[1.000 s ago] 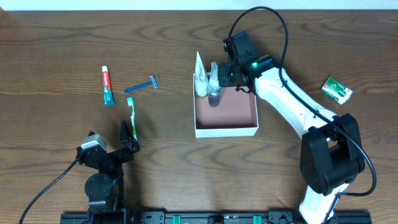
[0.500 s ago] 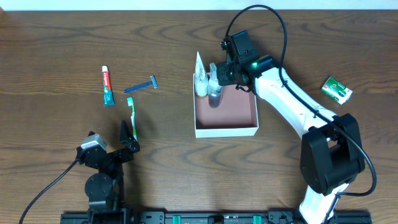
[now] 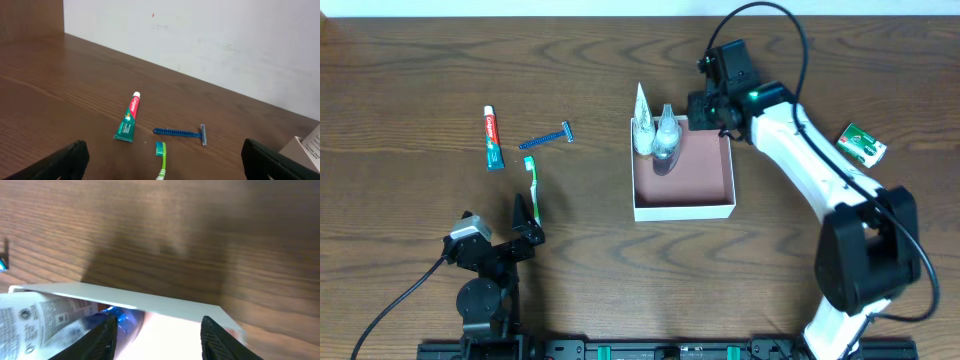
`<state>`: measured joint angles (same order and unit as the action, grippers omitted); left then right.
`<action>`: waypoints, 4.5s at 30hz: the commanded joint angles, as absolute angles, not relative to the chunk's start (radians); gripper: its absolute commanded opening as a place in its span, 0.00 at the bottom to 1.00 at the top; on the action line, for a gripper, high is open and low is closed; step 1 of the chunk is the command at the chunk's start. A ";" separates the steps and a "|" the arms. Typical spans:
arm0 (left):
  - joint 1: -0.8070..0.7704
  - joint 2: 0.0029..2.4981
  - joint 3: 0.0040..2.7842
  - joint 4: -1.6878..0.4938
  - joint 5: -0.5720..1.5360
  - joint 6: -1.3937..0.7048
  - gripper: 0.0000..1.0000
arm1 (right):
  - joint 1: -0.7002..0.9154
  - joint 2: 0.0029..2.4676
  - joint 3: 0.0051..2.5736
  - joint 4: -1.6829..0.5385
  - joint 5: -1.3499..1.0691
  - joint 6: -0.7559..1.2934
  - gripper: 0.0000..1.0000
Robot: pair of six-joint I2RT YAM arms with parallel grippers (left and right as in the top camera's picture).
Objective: Pack container
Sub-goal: 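Set the bottle beside the tube and open the right gripper, then move the right gripper to the green Dettol soap bar and grasp it, then lift the Dettol bar with the right gripper and raise it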
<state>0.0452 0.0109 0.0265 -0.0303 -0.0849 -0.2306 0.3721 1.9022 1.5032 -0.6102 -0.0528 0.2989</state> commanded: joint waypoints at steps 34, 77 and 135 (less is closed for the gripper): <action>0.050 0.006 0.004 -0.065 -0.096 -0.214 0.98 | -0.241 1.623 1.504 -1.041 0.066 0.548 0.95; 0.050 0.006 0.004 -0.065 -0.096 -0.214 0.98 | -0.339 2.074 1.488 -0.754 0.059 0.992 0.99; 0.050 0.006 0.004 -0.065 -0.096 -0.214 0.98 | -0.271 2.194 1.488 -0.995 -0.137 0.462 0.72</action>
